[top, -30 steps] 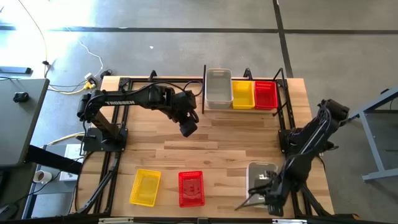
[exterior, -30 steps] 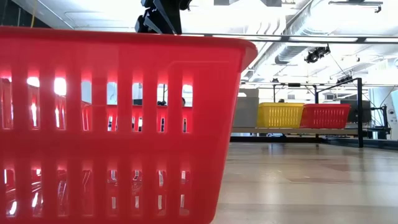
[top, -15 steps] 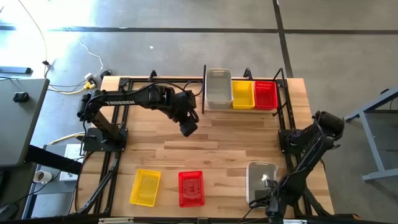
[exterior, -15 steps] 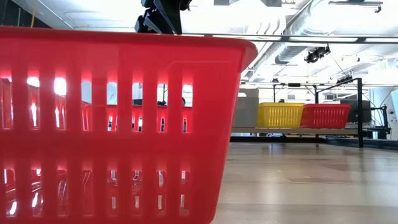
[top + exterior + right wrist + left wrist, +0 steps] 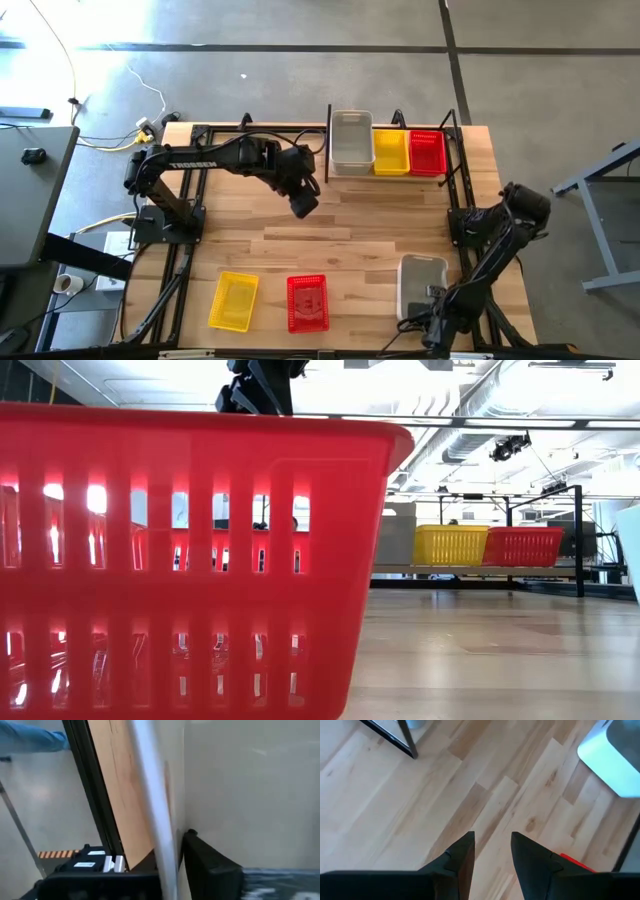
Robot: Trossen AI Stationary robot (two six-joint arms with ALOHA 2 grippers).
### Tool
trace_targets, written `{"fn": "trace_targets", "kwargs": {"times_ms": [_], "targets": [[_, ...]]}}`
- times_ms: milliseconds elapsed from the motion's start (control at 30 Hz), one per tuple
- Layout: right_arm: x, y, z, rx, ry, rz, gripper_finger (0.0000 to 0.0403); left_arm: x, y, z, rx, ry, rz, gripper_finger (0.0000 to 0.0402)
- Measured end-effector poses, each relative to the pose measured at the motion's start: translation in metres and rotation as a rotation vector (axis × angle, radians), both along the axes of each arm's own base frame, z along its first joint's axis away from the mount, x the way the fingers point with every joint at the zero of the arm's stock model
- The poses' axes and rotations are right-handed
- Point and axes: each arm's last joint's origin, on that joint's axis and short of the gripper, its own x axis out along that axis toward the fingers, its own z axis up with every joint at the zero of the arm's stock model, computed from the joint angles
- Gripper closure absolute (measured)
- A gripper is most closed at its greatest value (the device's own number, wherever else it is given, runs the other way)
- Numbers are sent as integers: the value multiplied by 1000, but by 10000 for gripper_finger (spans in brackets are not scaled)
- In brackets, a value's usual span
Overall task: Stack baskets on shelf by color
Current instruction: Stack the gray bin on top of the gray bin on the shelf
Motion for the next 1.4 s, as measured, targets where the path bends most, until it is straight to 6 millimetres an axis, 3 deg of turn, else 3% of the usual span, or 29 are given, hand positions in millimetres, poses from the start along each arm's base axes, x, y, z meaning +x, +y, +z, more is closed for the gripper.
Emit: {"fn": "trace_targets", "kwargs": {"times_ms": [267, 633, 1067, 1400], "targets": [[12, -22, 32, 45, -73, -100, 399, -4, 16, 0, 71, 18, -5, 284], [59, -80, 88, -11, -176, -175, 403, -16, 55, 0, 144, 48, -40, 284], [111, -169, 139, -229, -306, -258, 403, -40, 104, 0, 219, 95, -53, 284], [129, -251, 177, -489, -408, -252, 403, -53, 124, 0, 236, 113, -31, 284]]}}
